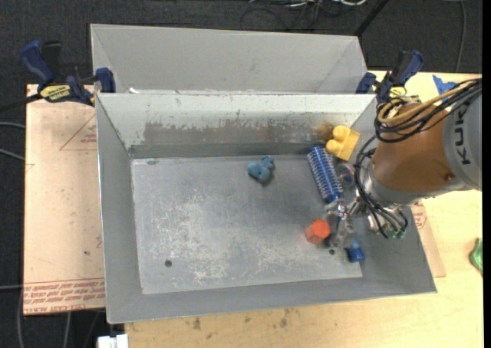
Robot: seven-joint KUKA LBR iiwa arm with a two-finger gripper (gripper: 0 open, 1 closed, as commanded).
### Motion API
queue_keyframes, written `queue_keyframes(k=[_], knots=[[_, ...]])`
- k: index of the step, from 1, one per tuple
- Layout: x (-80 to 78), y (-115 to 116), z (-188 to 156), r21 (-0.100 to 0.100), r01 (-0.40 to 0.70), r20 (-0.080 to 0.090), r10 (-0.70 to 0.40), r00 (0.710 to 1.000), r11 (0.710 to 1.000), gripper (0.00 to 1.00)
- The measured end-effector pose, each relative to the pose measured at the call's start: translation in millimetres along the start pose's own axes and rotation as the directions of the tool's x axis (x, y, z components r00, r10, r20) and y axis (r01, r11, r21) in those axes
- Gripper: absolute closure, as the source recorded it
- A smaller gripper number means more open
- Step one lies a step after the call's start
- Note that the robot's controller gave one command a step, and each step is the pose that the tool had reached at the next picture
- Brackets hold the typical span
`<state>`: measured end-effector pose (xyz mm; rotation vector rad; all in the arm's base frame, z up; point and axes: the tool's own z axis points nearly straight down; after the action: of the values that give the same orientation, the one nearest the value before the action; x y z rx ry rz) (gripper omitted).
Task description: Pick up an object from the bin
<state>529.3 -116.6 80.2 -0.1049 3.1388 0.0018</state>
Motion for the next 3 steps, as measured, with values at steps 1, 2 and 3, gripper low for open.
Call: queue_keyframes(k=[1, 2, 3], knots=[[0.0, 0.0, 0.0, 0.000, 0.000, 0.000, 0.000, 1.000, 1.000, 0.00], [0.0, 0.0, 0.0, 0.000, -0.001, 0.000, 0.001, 1.000, 1.000, 1.00], [20.1, -14.4, -36.0, 0.001, -0.162, 0.002, 0.162, 0.987, 0.987, 1.00]])
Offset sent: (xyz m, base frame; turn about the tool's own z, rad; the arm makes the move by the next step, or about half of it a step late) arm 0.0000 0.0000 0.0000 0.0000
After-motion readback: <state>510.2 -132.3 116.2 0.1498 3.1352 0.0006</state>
